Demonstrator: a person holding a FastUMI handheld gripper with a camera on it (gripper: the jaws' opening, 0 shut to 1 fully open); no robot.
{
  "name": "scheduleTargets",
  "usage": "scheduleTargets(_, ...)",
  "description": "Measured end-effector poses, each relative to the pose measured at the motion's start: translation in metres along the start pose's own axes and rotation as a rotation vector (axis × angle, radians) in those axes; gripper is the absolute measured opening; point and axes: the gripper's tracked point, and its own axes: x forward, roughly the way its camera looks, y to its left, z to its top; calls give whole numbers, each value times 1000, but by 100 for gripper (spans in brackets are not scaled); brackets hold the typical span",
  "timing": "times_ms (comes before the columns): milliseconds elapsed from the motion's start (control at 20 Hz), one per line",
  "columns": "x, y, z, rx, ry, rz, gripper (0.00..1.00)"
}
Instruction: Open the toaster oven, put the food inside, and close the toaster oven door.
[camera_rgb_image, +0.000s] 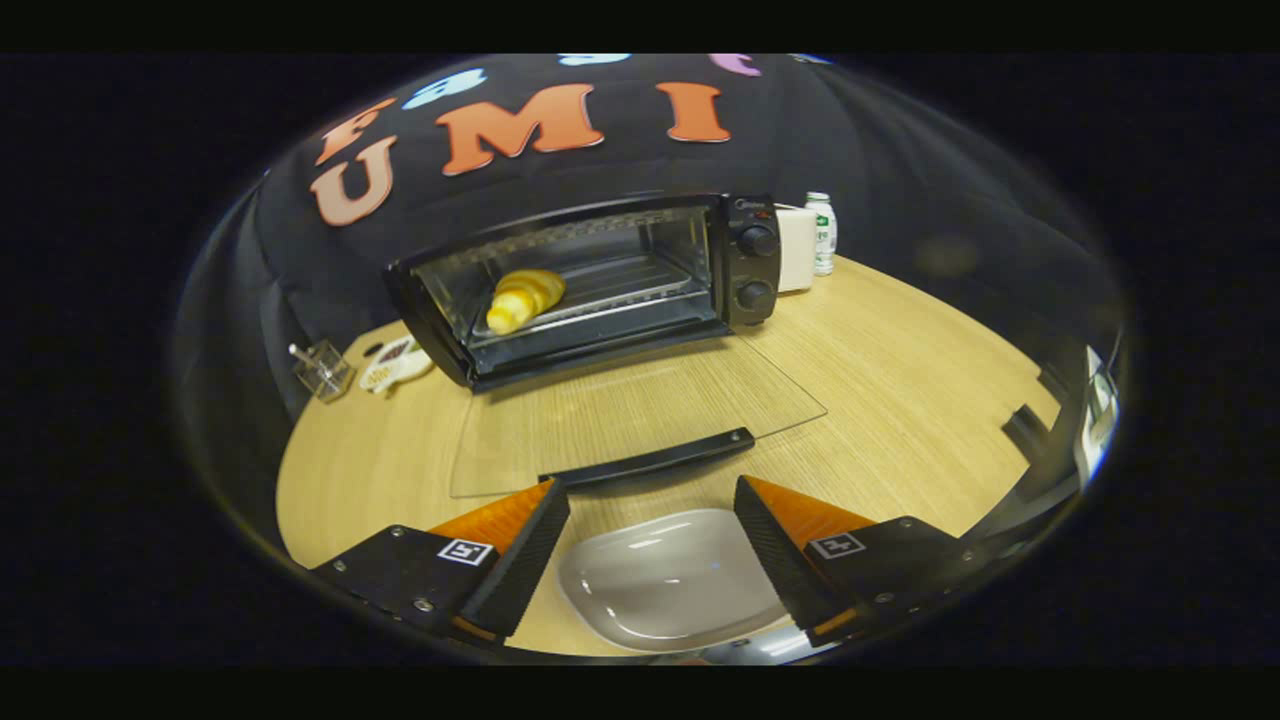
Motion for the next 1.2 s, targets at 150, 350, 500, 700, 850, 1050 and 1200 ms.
scheduleTargets(150,7,-4,-6,-109,37,-2,99)
scheduleTargets(350,19,-5,-3,-136,62,32,99)
scheduleTargets(500,30,-5,-1,-153,82,53,99)
scheduleTargets(700,35,0,-3,-189,105,106,99)
scheduleTargets(850,37,-1,-3,-212,111,115,99)
scheduleTargets(1050,35,-2,1,-193,107,119,99)
scheduleTargets(1200,28,-1,10,-190,92,119,99)
